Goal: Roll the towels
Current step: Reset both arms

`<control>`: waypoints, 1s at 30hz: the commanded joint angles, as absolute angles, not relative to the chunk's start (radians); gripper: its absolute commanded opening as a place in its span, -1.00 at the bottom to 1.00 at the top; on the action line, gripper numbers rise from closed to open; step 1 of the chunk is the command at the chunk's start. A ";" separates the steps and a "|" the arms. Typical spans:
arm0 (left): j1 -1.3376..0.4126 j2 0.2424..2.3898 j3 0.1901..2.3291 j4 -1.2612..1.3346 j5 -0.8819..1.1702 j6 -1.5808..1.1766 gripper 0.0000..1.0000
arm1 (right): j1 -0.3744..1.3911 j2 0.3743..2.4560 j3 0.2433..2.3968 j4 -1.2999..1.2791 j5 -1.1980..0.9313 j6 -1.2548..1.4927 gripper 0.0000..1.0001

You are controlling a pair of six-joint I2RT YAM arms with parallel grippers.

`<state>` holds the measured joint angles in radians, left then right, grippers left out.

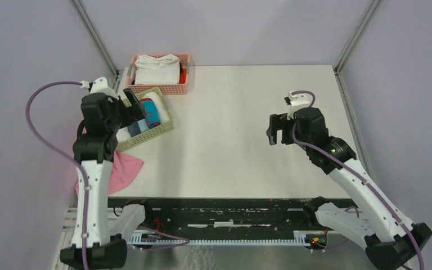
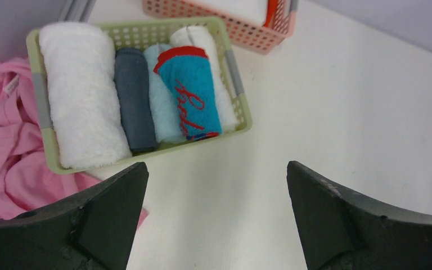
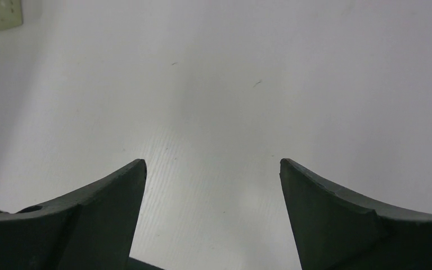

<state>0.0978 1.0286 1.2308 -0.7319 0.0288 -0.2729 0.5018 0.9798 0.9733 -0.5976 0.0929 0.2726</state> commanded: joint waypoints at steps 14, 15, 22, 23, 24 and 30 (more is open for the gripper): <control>-0.130 0.457 0.918 -0.503 -0.396 -0.263 0.98 | 0.502 0.581 0.936 -0.644 0.614 0.102 1.00; -0.131 0.454 0.896 -0.488 -0.381 -0.271 0.98 | 0.502 0.570 0.926 -0.643 0.622 0.103 1.00; -0.131 0.495 0.790 -0.354 -0.298 -0.332 0.98 | 0.502 0.477 0.830 -0.582 0.636 0.094 1.00; -0.131 0.502 0.782 -0.342 -0.295 -0.331 0.98 | 0.502 0.470 0.824 -0.578 0.647 0.095 1.00; -0.130 0.510 0.774 -0.335 -0.297 -0.330 0.98 | 0.502 0.464 0.819 -0.574 0.661 0.098 1.00; -0.129 0.534 0.767 -0.344 -0.299 -0.320 0.98 | 0.502 0.438 0.799 -0.550 0.689 0.101 1.00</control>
<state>-0.1307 0.5297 0.7628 -0.4267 -0.3046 -0.2989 0.5018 0.4526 0.8055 -0.6109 0.6418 0.1139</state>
